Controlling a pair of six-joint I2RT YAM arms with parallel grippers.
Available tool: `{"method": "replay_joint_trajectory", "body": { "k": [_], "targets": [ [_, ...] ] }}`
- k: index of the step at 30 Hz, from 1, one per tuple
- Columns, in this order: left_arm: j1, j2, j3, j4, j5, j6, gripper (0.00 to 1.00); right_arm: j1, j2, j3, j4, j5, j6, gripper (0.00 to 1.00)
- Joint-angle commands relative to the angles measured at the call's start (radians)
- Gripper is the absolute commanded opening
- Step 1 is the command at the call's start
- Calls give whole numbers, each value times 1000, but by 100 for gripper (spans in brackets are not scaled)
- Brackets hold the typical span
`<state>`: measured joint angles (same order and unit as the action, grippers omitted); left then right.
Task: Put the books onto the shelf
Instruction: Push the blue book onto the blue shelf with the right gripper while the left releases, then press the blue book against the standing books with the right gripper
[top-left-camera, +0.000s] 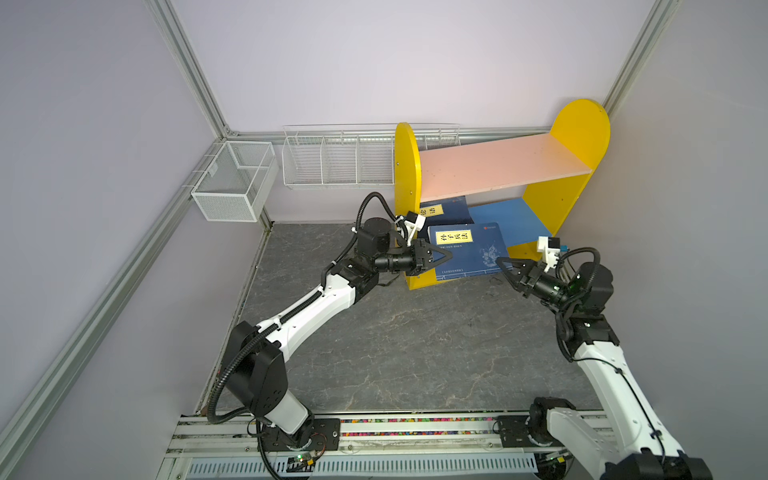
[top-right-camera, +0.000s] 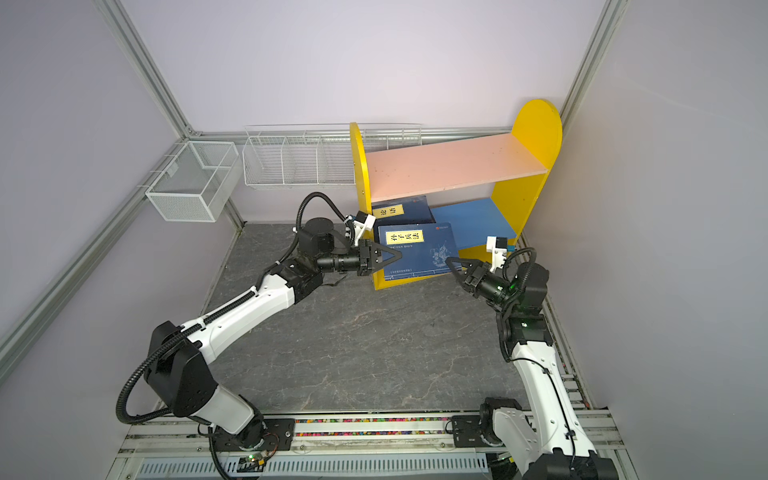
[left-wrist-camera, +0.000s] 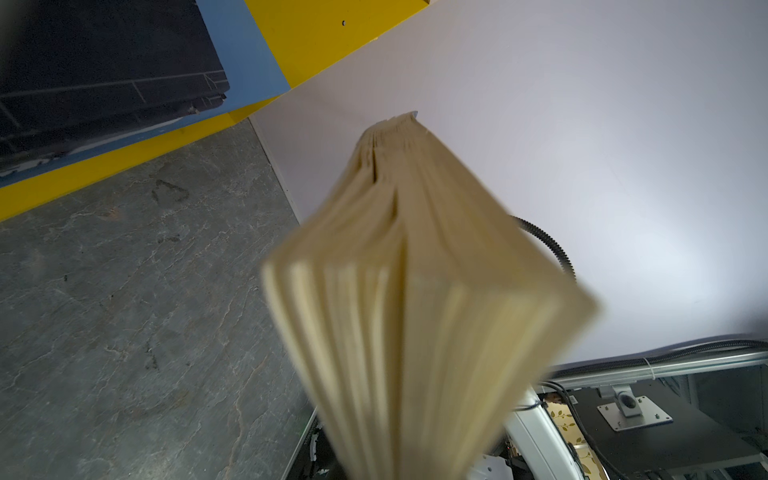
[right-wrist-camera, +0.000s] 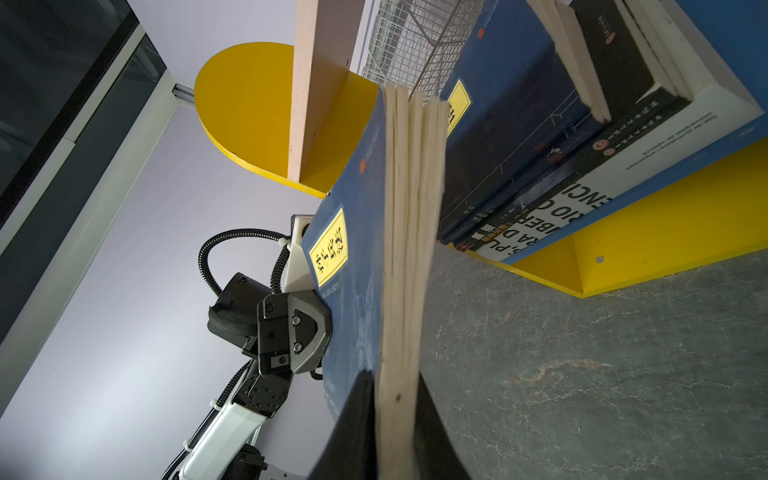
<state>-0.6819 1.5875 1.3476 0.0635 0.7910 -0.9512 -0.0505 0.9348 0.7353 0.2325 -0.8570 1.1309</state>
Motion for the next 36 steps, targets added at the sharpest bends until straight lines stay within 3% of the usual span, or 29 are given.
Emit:
{"method": "replay_joint_trajectory", "body": {
  "k": [1,3,11,17,25,31,36],
  "targets": [
    [20,0,73,-33,-22,65,2,-11,26,24,18,50,-10,11],
    [35,-7,86,-55,-58,83,13,-16,54,42,48,73,-7,7],
    [143,-62,60,-50,-119,76,37,-26,245,135,295,90,82,6],
    [213,-165,-31,-72,-149,106,58,-27,337,235,269,88,31,6],
    [222,-292,-81,-271,-358,258,90,2,457,349,246,58,-19,6],
    [222,-317,-101,-335,-412,293,95,86,551,472,109,67,-150,6],
    [222,-343,-135,-344,-438,295,96,112,626,508,152,68,-138,6]
  ]
}}
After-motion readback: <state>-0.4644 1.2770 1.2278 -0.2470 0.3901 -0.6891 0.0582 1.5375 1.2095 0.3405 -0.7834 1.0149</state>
